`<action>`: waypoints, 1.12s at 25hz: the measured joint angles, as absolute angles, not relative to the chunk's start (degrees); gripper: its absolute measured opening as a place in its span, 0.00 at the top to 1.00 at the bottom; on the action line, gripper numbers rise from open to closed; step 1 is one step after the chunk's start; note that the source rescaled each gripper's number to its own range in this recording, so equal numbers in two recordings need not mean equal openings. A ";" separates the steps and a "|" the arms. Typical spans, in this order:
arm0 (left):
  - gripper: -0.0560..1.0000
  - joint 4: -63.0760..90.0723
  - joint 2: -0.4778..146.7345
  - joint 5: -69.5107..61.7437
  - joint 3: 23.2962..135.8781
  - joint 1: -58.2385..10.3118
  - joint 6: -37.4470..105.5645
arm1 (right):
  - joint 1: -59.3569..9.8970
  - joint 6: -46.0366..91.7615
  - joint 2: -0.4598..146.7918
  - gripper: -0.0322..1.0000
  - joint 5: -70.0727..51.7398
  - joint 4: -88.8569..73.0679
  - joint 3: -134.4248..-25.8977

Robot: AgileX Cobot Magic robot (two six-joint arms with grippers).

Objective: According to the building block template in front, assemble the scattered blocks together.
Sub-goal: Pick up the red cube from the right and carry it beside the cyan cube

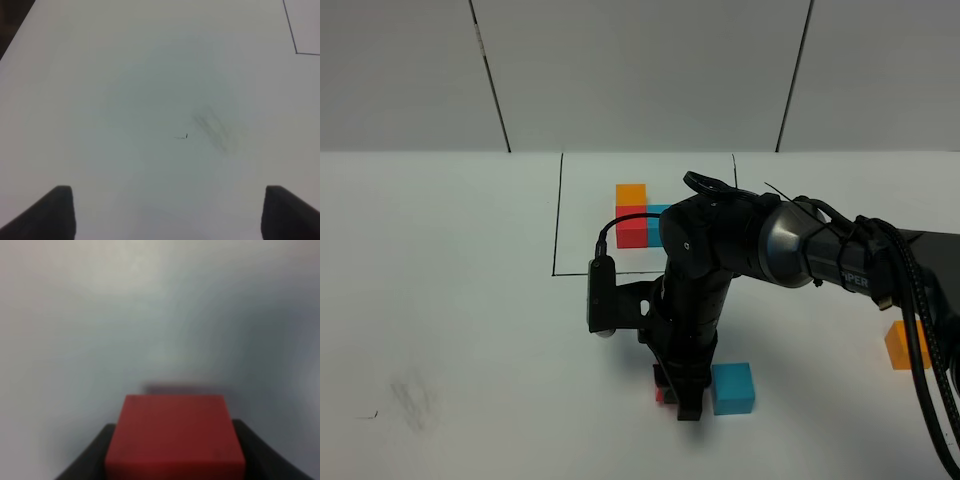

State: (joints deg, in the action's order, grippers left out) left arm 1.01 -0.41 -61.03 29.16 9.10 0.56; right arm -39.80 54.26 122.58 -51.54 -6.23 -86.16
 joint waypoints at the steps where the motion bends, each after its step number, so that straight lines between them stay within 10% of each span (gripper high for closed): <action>1: 0.01 1.01 -0.41 -61.03 29.16 9.10 0.56 | -39.80 54.10 122.58 0.74 -51.54 -6.23 -86.16; 28: 0.01 1.01 -0.41 -61.09 29.16 9.10 0.56 | -39.80 50.95 125.11 0.74 -54.72 -3.86 -86.53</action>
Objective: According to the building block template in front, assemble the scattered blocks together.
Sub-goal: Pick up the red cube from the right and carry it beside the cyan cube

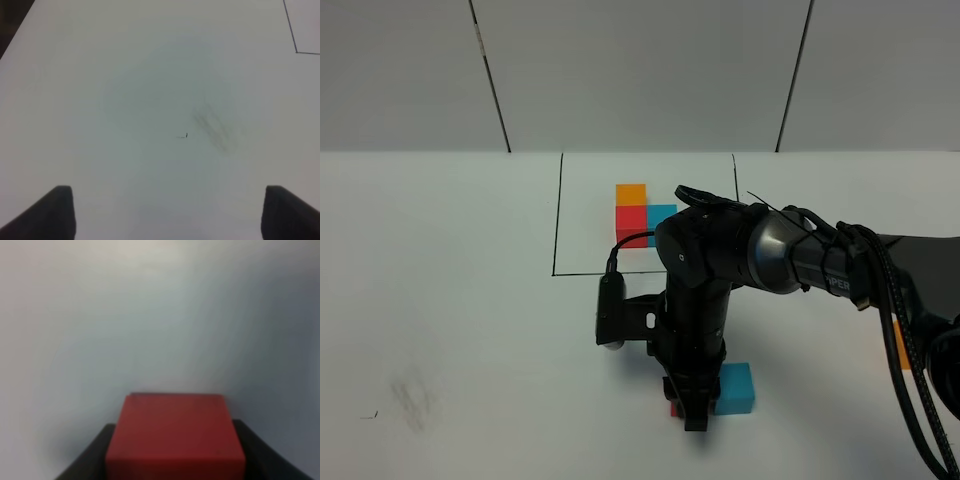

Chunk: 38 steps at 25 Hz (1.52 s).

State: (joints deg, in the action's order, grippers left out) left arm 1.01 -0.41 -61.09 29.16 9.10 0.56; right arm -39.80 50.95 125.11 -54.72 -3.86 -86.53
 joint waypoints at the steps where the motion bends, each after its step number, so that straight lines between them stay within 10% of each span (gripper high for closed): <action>1: 0.01 1.01 -0.41 -61.09 29.16 9.10 0.56 | -39.80 50.95 125.11 0.74 -54.78 -3.59 -86.53; 25: 0.01 1.01 -0.41 -61.09 29.16 9.10 0.56 | -39.80 50.84 125.11 0.74 -54.56 -2.34 -86.10; 32: 0.01 1.01 -0.41 -61.14 29.16 9.10 0.56 | -39.80 50.78 124.65 0.37 -54.89 -2.97 -85.91; 38: 0.01 1.01 -0.41 -61.14 29.16 9.10 0.56 | -39.80 45.82 118.44 0.26 -57.49 -2.74 -85.91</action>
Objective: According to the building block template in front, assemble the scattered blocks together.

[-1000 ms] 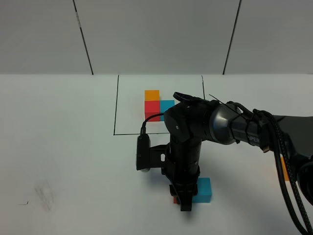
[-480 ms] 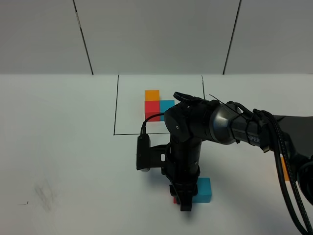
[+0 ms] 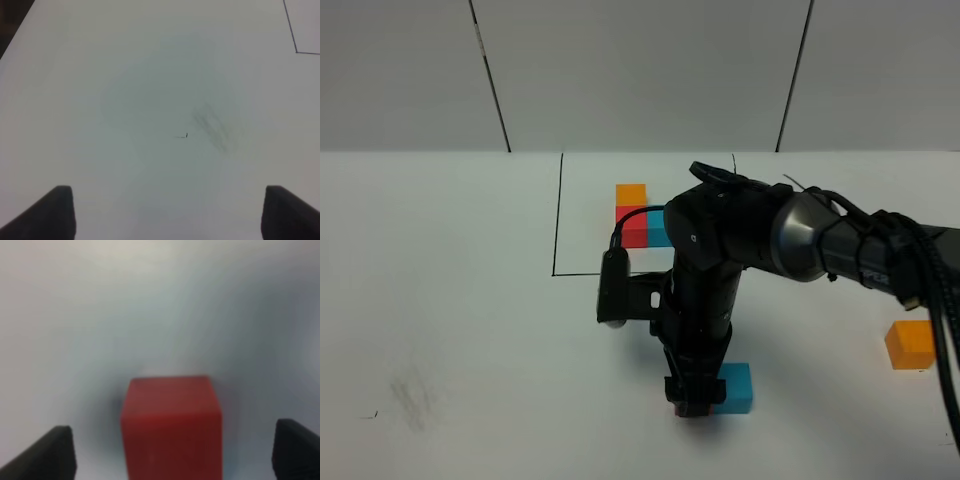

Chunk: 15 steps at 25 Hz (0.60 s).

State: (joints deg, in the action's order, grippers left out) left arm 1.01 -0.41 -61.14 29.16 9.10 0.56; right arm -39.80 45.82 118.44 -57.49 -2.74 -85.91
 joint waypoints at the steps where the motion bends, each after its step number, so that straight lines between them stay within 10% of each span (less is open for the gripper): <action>1: 0.01 1.01 -0.41 -61.14 29.16 9.10 0.56 | -39.80 42.25 117.24 0.26 -58.79 -1.72 -85.91; 15: 0.01 1.01 -0.41 -61.14 29.16 9.10 0.56 | -29.06 -17.66 107.91 0.26 -69.12 26.49 -85.91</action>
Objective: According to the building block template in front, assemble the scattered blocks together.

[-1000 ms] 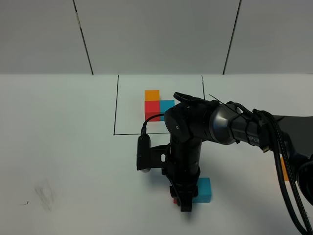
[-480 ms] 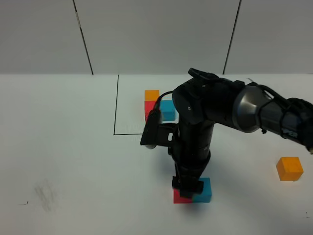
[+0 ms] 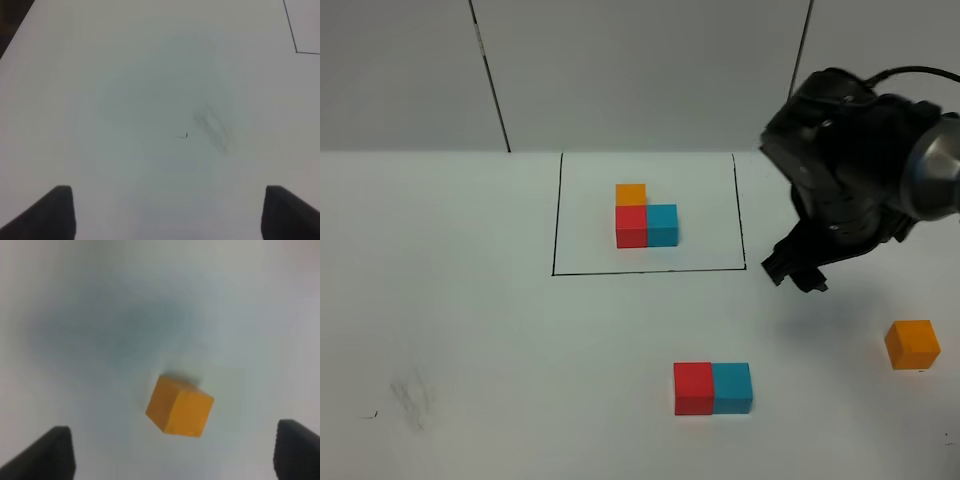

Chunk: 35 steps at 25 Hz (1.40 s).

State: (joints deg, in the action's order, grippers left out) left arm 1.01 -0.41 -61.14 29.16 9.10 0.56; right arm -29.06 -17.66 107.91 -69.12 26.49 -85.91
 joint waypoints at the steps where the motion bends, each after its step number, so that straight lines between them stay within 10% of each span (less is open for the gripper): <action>1: 0.01 1.01 -0.41 -61.14 29.16 9.10 0.56 | -26.94 -17.34 107.91 0.26 -69.20 24.77 -85.91; 35: 0.01 1.01 -0.41 -61.14 29.16 9.10 0.56 | -9.18 -22.70 103.34 0.27 -38.29 14.22 -60.48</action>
State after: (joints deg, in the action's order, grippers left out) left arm 1.01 -0.41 -61.14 29.16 9.10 0.56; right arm -9.18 -22.70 103.34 -38.29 14.22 -60.48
